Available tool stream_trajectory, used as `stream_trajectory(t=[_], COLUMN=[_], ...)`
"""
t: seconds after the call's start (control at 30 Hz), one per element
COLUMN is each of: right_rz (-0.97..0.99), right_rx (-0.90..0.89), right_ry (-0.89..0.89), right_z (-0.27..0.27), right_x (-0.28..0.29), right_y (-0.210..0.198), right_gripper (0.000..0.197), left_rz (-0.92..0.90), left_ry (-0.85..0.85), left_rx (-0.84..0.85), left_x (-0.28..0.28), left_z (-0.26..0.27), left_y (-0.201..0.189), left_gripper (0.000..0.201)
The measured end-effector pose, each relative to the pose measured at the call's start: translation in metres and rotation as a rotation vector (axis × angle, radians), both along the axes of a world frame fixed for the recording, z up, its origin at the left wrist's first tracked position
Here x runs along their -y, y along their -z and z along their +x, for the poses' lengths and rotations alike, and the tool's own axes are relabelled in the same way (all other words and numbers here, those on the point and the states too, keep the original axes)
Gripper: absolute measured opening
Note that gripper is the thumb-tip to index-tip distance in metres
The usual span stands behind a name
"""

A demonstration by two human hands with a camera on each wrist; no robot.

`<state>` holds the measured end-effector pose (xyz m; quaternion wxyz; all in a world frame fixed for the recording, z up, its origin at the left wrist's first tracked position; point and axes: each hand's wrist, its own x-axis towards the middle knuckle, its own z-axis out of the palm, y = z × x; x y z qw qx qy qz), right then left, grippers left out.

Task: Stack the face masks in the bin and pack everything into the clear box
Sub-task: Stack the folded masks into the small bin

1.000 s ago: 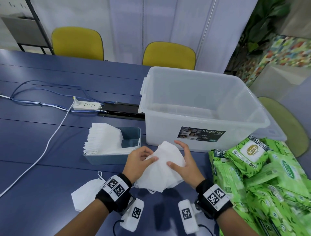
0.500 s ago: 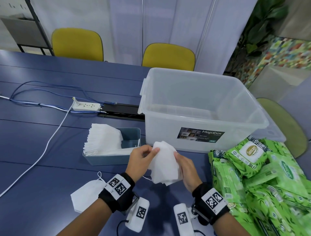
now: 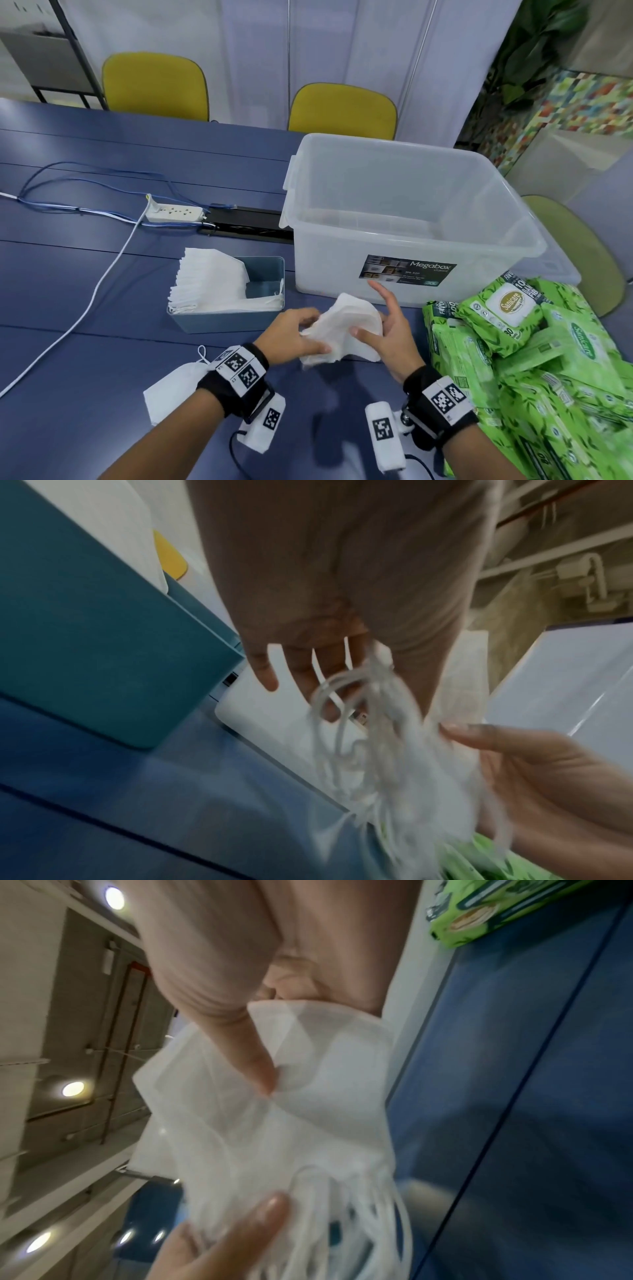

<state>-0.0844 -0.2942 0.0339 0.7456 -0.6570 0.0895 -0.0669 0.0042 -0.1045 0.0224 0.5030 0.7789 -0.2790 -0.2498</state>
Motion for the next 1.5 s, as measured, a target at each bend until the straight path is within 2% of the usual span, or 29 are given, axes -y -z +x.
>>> stream_trajectory(t=[0.07, 0.13, 0.2, 0.27, 0.33, 0.4, 0.43, 0.57, 0.63, 0.73, 0.8, 0.87, 0.97, 1.07, 1.1, 1.17, 1.27, 1.37, 1.5], right_rz=[-0.040, -0.085, -0.106, -0.141, -0.190, -0.231, -0.248, -0.271, -0.290, -0.336, -0.326, -0.279, -0.211, -0.159, -0.159, -0.177, -0.162, -0.119, -0.075], right_rx=[-0.037, -0.105, -0.163, -0.193, -0.229, -0.257, -0.263, -0.235, -0.252, -0.276, -0.267, -0.200, -0.064, -0.021, -0.027, -0.057, -0.109, -0.144, -0.133], right_ry=[0.088, 0.154, 0.183, 0.175, 0.126, 0.097, 0.100, 0.216, 0.242, 0.158, 0.144, 0.180, 0.255, 0.259, 0.244, 0.210, 0.219, 0.240, 0.216], right_z=[0.000, -0.002, -0.006, -0.010, -0.013, -0.015, -0.014, -0.005, -0.002, 0.000, 0.002, 0.003, 0.002, 0.001, 0.002, 0.002, -0.001, -0.004, -0.005], right_x=[0.005, 0.007, 0.006, 0.003, -0.002, -0.007, -0.009, -0.006, 0.001, 0.004, -0.001, -0.004, -0.002, -0.001, -0.002, -0.002, 0.002, 0.003, -0.003], right_y=[0.007, 0.020, 0.033, 0.048, 0.062, 0.071, 0.073, 0.067, 0.062, 0.065, 0.064, 0.056, 0.044, 0.038, 0.038, 0.039, 0.044, 0.046, 0.042], right_gripper=[0.059, 0.045, 0.039, 0.040, 0.050, 0.059, 0.057, 0.031, 0.034, 0.039, 0.035, 0.032, 0.031, 0.030, 0.035, 0.042, 0.039, 0.035, 0.047], left_rz=[0.043, 0.001, -0.034, -0.019, 0.041, 0.078, 0.079, 0.021, 0.069, 0.163, 0.121, 0.016, -0.049, 0.122, 0.138, 0.052, -0.058, -0.121, -0.137], left_ry=[-0.005, -0.068, -0.109, -0.100, -0.075, -0.078, -0.090, -0.179, -0.166, -0.052, -0.030, -0.106, -0.170, -0.079, -0.063, -0.082, -0.150, -0.270, -0.353], left_rx=[0.083, 0.086, 0.044, -0.053, -0.125, -0.136, -0.132, -0.079, 0.006, 0.050, 0.054, 0.082, 0.244, 0.402, 0.386, 0.244, 0.108, 0.168, 0.322], left_x=[-0.001, 0.002, 0.006, 0.011, 0.016, 0.020, 0.022, 0.029, 0.030, 0.031, 0.035, 0.039, 0.038, 0.041, 0.042, 0.042, 0.041, 0.038, 0.037], left_z=[0.002, 0.000, -0.005, -0.013, -0.021, -0.024, -0.025, -0.019, -0.014, -0.013, -0.018, -0.020, -0.020, -0.020, -0.020, -0.020, -0.021, -0.021, -0.024], left_y=[0.006, 0.011, 0.022, 0.039, 0.058, 0.072, 0.074, 0.063, 0.057, 0.059, 0.057, 0.050, 0.044, 0.043, 0.043, 0.041, 0.039, 0.037, 0.032], left_gripper=[0.025, 0.019, 0.019, 0.031, 0.054, 0.073, 0.074, 0.050, 0.052, 0.052, 0.041, 0.034, 0.033, 0.036, 0.037, 0.035, 0.026, 0.026, 0.024])
